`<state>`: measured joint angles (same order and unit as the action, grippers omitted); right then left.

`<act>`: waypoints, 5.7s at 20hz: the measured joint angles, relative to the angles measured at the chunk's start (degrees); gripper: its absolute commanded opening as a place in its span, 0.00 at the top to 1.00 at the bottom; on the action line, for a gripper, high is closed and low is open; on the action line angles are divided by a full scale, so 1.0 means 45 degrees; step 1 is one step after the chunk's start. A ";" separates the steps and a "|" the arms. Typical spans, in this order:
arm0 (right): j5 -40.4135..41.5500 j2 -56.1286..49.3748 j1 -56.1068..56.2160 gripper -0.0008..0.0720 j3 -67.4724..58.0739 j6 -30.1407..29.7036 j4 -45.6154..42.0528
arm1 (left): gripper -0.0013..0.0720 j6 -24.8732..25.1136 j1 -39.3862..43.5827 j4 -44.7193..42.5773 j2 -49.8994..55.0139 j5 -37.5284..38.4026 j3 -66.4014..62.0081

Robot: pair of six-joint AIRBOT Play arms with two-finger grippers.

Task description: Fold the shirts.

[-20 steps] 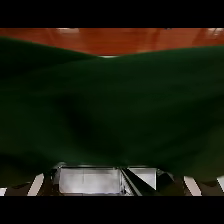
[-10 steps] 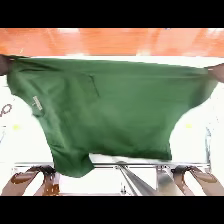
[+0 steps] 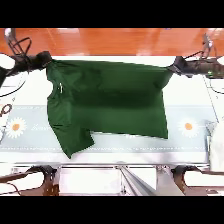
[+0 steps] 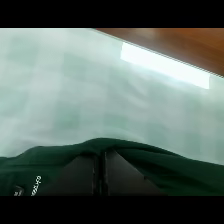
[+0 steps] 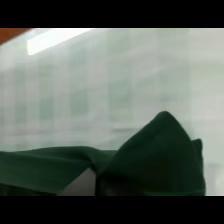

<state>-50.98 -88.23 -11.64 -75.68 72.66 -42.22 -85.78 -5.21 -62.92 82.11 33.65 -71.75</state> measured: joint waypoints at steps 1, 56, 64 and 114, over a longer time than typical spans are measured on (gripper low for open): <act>0.0170 -0.0549 -0.0005 0.40 -0.0238 -0.0078 0.0413 | 0.64 -0.0005 0.0000 0.0121 0.0447 -0.0112 -0.0219; -0.4493 0.7606 -0.4828 0.42 0.9942 0.1253 -0.4595 | 0.96 0.5688 -0.5100 0.4488 -0.0471 0.8471 0.7135; -0.5605 0.4833 -0.4828 0.42 0.9938 0.0568 -0.3541 | 0.96 0.5654 -0.5037 0.4512 -0.0471 0.8548 0.7057; -0.7728 1.2288 -0.0724 0.96 -0.5897 0.2827 -0.5731 | 0.96 -0.0505 -0.1676 -0.3881 -1.3401 0.8451 -0.5231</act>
<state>-85.76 -32.93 -14.90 -102.21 85.38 -68.01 -88.05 -12.75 -80.38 21.80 71.68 -95.29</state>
